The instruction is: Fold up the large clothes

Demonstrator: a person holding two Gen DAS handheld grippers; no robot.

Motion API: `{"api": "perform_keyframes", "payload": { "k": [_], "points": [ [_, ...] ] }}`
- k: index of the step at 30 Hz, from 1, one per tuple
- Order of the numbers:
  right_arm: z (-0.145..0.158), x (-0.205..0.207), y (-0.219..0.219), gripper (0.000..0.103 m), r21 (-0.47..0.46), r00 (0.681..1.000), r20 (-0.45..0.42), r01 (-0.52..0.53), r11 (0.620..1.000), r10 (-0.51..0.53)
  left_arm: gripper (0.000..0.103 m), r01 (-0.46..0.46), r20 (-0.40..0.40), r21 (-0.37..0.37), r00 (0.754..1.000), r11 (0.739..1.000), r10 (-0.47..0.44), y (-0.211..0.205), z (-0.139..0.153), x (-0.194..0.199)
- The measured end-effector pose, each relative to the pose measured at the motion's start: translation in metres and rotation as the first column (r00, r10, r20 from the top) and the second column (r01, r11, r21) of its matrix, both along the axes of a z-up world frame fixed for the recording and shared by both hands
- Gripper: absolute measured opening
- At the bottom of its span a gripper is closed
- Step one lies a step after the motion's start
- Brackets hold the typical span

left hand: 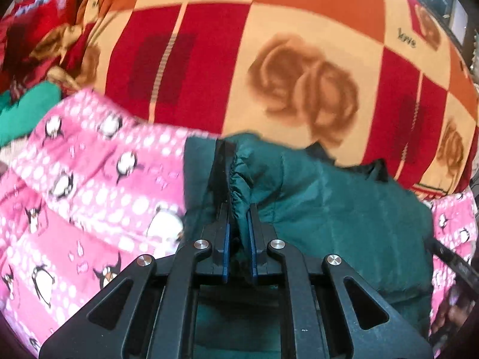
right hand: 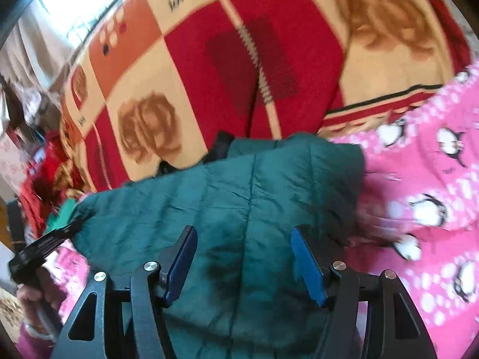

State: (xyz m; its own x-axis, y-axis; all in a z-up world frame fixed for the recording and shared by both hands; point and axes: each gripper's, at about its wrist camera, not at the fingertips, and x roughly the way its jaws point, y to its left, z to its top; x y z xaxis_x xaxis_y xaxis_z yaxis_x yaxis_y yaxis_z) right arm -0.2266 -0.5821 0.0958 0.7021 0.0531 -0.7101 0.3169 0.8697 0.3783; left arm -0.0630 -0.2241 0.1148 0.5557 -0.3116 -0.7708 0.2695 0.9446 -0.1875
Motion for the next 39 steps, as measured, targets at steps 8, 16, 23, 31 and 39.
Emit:
{"api": "perform_keyframes", "payload": {
  "k": [8, 16, 23, 31, 39],
  "points": [
    [-0.036, 0.053, -0.002, 0.063, -0.077, 0.994, -0.108, -0.028, 0.997, 0.020, 0.010, 0.022, 0.026, 0.051, 0.999, 0.998, -0.024, -0.011, -0.010, -0.006],
    [0.012, 0.018, 0.012, 0.063, -0.076, 1.000, -0.018, -0.018, 0.997, 0.016, 0.070, 0.024, 0.112, 0.012, 0.993, 1.000, -0.025, -0.005, 0.021, -0.020],
    [0.016, 0.008, 0.069, 0.063, -0.157, 0.989, -0.022, -0.151, 0.976, 0.149, 0.071, 0.024, 0.105, 0.129, 0.994, 0.991, -0.037, -0.029, -0.001, -0.015],
    [-0.042, 0.035, 0.077, 0.064, -0.209, 0.984, -0.125, -0.154, 0.966, 0.130, 0.080, 0.002, 0.067, 0.181, 0.998, 0.984, -0.015, -0.035, -0.039, -0.003],
    [0.000, 0.013, 0.074, 0.063, -0.140, 0.995, -0.018, -0.101, 0.985, 0.099, 0.080, -0.006, 0.073, 0.182, 0.997, 0.983, -0.007, -0.036, -0.042, -0.002]
  ]
}}
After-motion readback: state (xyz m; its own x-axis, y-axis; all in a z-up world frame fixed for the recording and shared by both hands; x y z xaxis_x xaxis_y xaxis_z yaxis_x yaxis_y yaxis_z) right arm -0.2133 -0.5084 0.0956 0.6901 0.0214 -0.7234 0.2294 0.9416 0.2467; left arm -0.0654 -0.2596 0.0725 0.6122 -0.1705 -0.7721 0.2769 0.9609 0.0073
